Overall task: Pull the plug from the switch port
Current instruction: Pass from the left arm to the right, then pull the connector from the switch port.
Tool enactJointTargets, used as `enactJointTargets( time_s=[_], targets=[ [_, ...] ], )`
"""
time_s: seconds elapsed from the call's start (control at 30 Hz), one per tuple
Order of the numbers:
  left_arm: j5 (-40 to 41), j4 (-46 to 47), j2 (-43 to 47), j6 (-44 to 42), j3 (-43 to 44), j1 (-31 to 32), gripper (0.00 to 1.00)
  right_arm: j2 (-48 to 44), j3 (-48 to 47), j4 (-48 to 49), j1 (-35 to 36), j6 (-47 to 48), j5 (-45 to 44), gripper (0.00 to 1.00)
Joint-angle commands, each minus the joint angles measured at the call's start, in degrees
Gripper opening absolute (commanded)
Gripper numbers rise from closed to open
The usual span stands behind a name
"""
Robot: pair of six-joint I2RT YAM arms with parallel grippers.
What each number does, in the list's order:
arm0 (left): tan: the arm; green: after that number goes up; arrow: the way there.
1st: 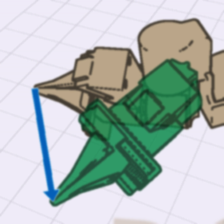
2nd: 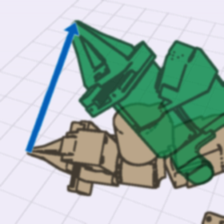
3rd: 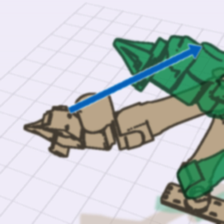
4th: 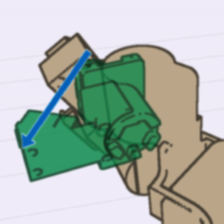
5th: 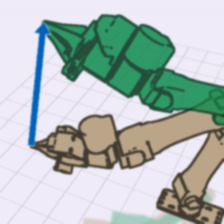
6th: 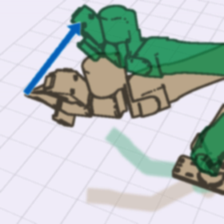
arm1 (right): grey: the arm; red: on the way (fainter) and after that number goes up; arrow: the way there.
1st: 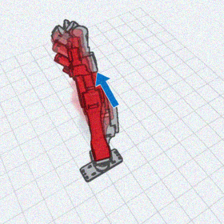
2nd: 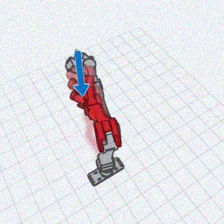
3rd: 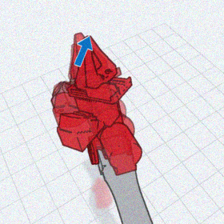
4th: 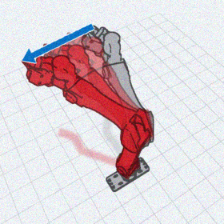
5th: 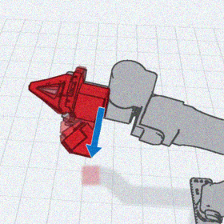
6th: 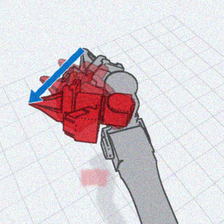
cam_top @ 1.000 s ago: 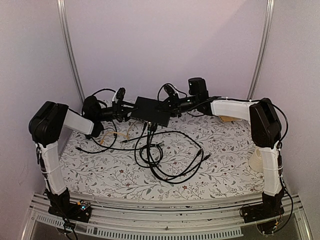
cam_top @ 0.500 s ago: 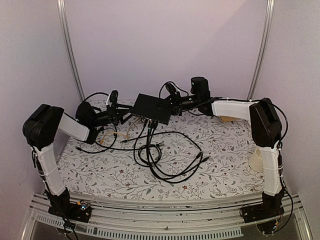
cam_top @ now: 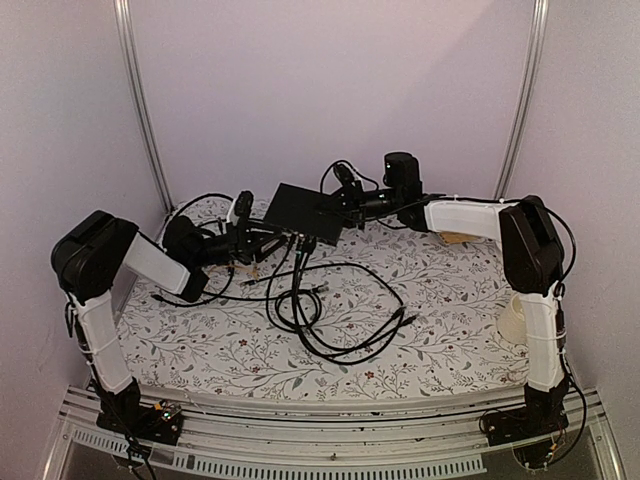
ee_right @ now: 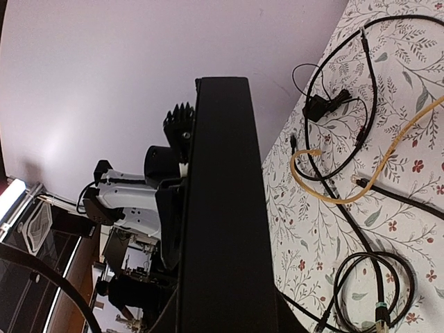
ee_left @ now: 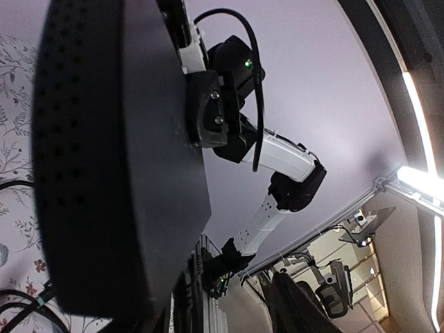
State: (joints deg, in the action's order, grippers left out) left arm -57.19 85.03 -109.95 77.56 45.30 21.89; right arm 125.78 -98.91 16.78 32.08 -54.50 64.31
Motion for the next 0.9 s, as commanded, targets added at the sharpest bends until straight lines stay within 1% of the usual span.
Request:
enactJointTargets(
  time_s=[0.0, 0.23, 0.47, 0.6, 0.73, 0.87],
  targets=[
    [1.33, 2.68, -0.53, -2.08, 0.71, 3.56, 0.50, -0.34, -0.67, 3.96, -0.70, -0.71, -1.91, 0.02],
    [3.04, -2.55, 0.01, -5.82, 1.94, 4.83, 0.47, -0.51, -0.34, 4.05, -0.70, -0.65, -1.74, 0.02],
    [5.32, -16.39, 2.78, -15.13, 2.86, 4.66, 0.45, -1.35, -0.14, 4.05, -0.67, -0.50, -1.65, 0.02],
    [6.48, -16.31, 3.00, -15.09, 2.47, 4.18, 0.45, -1.64, -0.02, 3.98, -0.74, -0.38, -1.63, 0.02],
    [6.89, -12.96, 4.01, -13.22, 1.65, 3.17, 0.44, -1.90, 0.47, 4.01, -1.00, -0.30, -1.60, 0.02],
    [7.37, -14.17, 5.44, -14.12, 1.28, 2.07, 0.45, -2.15, 0.55, 4.08, -1.05, -0.29, -1.56, 0.02]
  ],
)
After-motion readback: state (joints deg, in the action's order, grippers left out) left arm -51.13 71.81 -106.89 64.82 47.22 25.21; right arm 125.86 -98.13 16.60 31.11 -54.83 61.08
